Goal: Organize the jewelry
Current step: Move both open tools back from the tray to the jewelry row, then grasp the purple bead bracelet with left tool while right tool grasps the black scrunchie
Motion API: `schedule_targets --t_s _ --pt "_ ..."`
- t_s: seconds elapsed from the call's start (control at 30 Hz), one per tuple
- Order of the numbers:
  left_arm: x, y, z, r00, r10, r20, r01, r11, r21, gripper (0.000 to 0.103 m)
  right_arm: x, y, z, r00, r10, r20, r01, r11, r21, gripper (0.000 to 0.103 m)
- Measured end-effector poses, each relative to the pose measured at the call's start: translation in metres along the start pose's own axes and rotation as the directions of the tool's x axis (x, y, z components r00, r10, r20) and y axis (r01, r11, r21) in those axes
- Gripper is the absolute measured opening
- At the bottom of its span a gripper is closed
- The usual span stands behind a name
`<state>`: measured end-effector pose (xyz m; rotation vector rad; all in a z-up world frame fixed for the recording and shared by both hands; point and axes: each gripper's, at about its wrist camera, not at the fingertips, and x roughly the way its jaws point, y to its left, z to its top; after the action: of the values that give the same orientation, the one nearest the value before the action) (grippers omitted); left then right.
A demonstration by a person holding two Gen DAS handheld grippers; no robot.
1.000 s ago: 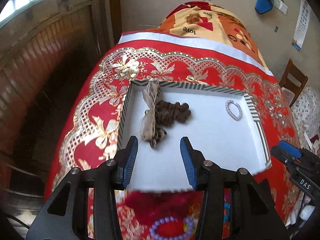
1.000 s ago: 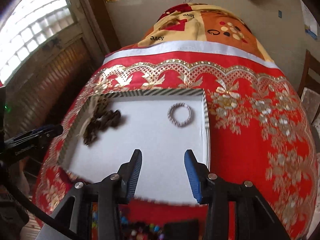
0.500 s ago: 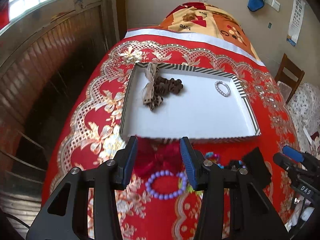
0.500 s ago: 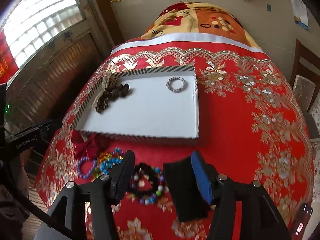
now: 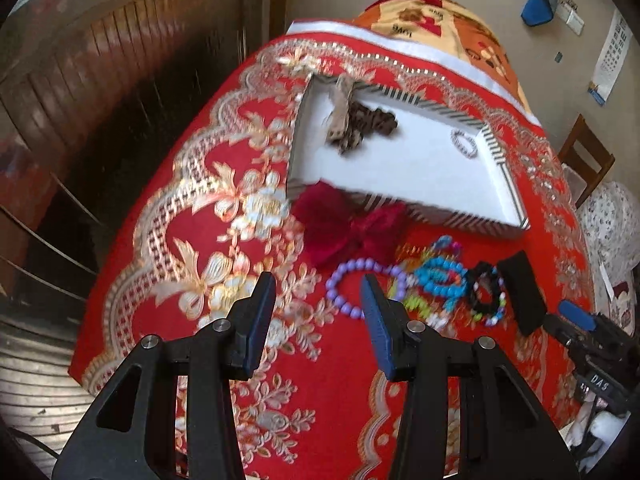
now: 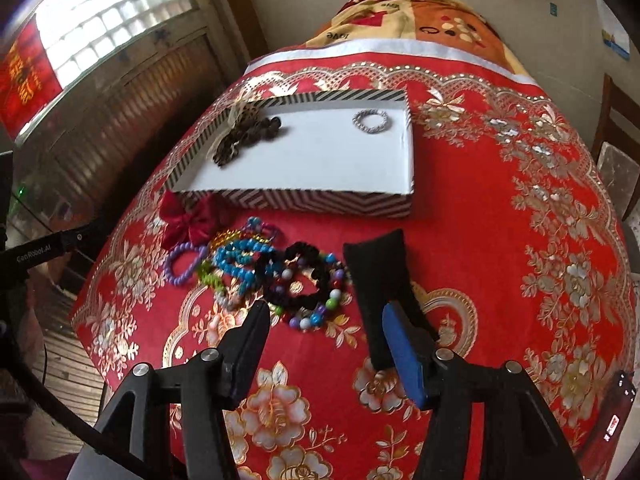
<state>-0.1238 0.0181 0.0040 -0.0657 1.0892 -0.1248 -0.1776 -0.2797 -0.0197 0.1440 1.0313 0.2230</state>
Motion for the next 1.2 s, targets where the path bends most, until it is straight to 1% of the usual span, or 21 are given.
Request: schedule_targets --t_s 0.13,0.2,0.3,0.33,0.4,0.57,0.7,0.73,0.8,0.87,0.9,0.93,0.97,1.0,1.03,1.1,1.2 --pt "0.013 0.001 -0.009 0.999 -0.019 -0.044 0.019 1.000 -0.007 0.043 0.010 0.003 0.002 1.000 0.004 -0.005 -0.004 1.000 -0.021 0.056" --pt "0.023 0.000 -0.011 0.997 -0.032 -0.072 0.031 0.999 -0.011 0.043 0.017 0.005 0.006 1.000 0.008 -0.014 -0.008 1.000 -0.027 0.051" --pt "0.034 0.003 -0.012 0.995 -0.044 -0.092 0.042 0.999 -0.026 0.043 0.029 0.006 0.013 1.000 0.008 -0.020 -0.009 0.999 -0.048 0.047" --pt "0.037 0.004 -0.011 0.994 -0.047 -0.096 0.044 0.999 -0.031 0.043 0.035 0.006 0.016 1.000 0.007 -0.030 -0.008 0.998 -0.055 0.044" --pt "0.045 0.006 -0.009 0.994 -0.049 -0.102 0.046 0.998 -0.034 0.043 0.044 0.005 0.019 0.999 0.006 -0.047 -0.009 0.998 -0.066 0.042" --pt "0.062 0.005 -0.004 0.991 -0.044 -0.127 0.043 0.999 -0.012 0.043 0.068 0.008 0.028 0.997 -0.011 -0.082 0.002 0.994 -0.108 0.038" --pt "0.076 0.003 0.002 0.989 -0.042 -0.143 0.043 0.999 0.004 0.043 0.081 0.006 0.032 0.995 -0.010 -0.100 0.000 0.994 -0.106 0.034" --pt "0.079 0.001 0.003 0.989 -0.038 -0.144 0.040 0.999 0.015 0.043 0.084 0.006 0.032 0.995 -0.009 -0.101 -0.002 0.994 -0.106 0.031" --pt "0.083 -0.002 0.005 0.989 -0.027 -0.143 0.032 0.999 0.035 0.043 0.087 0.007 0.033 0.996 -0.001 -0.094 -0.009 0.994 -0.107 0.029" --pt "0.086 -0.005 0.005 0.988 -0.032 -0.150 0.039 0.998 0.045 0.042 0.089 0.008 0.035 0.996 -0.001 -0.086 -0.009 0.994 -0.111 0.024" --pt "0.088 -0.008 0.005 0.987 -0.040 -0.155 0.049 0.997 0.056 0.040 0.090 0.008 0.037 0.996 0.005 -0.086 -0.014 0.994 -0.108 0.020" --pt "0.089 -0.010 0.004 0.986 -0.046 -0.158 0.056 0.996 0.064 0.028 0.090 0.008 0.037 0.996 0.011 -0.086 -0.020 0.994 -0.103 0.012" --pt "0.091 -0.012 0.003 0.985 -0.048 -0.165 0.061 0.996 0.072 0.019 0.091 0.007 0.037 0.996 0.015 -0.085 -0.024 0.995 -0.099 0.009" --pt "0.092 -0.013 0.002 0.987 -0.038 -0.154 0.052 0.995 0.086 0.016 0.092 0.008 0.037 0.996 0.014 -0.083 -0.022 0.995 -0.102 0.008" --pt "0.090 -0.015 0.001 0.988 -0.039 -0.147 0.054 0.994 0.097 0.010 0.091 0.008 0.036 0.997 0.011 -0.080 -0.019 0.994 -0.107 0.007" --pt "0.089 -0.012 0.002 0.984 -0.068 -0.164 0.081 0.994 0.078 0.007 0.086 0.006 0.036 0.997 0.021 -0.070 -0.028 0.995 -0.099 0.007" --pt "0.075 -0.008 0.007 0.984 -0.098 -0.149 0.108 0.992 0.058 0.005 0.070 0.003 0.038 0.998 0.052 -0.037 -0.055 0.996 -0.068 0.006"
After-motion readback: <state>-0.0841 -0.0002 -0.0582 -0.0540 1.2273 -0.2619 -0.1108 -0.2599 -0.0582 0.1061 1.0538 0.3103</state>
